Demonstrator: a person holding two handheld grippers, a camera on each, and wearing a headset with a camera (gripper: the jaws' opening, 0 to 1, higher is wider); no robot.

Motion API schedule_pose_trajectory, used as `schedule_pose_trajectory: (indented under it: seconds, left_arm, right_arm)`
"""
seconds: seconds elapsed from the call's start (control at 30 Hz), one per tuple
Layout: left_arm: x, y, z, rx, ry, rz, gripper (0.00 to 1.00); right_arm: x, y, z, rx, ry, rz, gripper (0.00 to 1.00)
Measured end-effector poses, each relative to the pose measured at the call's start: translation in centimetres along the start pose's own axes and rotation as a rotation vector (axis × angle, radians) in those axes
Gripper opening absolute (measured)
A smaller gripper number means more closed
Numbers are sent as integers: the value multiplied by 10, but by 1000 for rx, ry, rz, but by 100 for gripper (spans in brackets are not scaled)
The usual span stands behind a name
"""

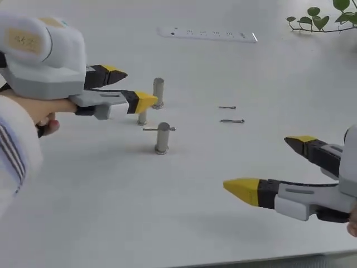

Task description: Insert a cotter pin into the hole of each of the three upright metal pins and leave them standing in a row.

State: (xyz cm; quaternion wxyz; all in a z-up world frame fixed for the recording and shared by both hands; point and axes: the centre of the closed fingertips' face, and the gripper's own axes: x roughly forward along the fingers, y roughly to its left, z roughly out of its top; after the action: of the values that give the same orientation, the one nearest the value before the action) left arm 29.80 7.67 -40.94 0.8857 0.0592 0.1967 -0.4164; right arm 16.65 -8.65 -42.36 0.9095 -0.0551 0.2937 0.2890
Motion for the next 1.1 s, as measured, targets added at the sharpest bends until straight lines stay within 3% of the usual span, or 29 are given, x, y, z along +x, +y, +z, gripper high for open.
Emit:
schedule_pose_trajectory:
  seconds: [0.3,0.53,0.73,0.9,1.1]
  left_arm:
    - [15,4,-22,28,73,21,26]
    - [22,2,-36,42,114,8,17]
    - [28,-1,-44,48,128,11,14]
    - [29,1,-43,56,115,28,6]
    - [26,-4,-44,53,117,4,5]
  right_arm:
    - [0,1,1,-3,2,3,93]
    - [-1,2,2,-5,3,8,92]
    - [-3,1,3,-5,1,6,91]
    - [-5,0,3,-7,2,4,91]
    - [-4,2,4,-9,4,7,90]
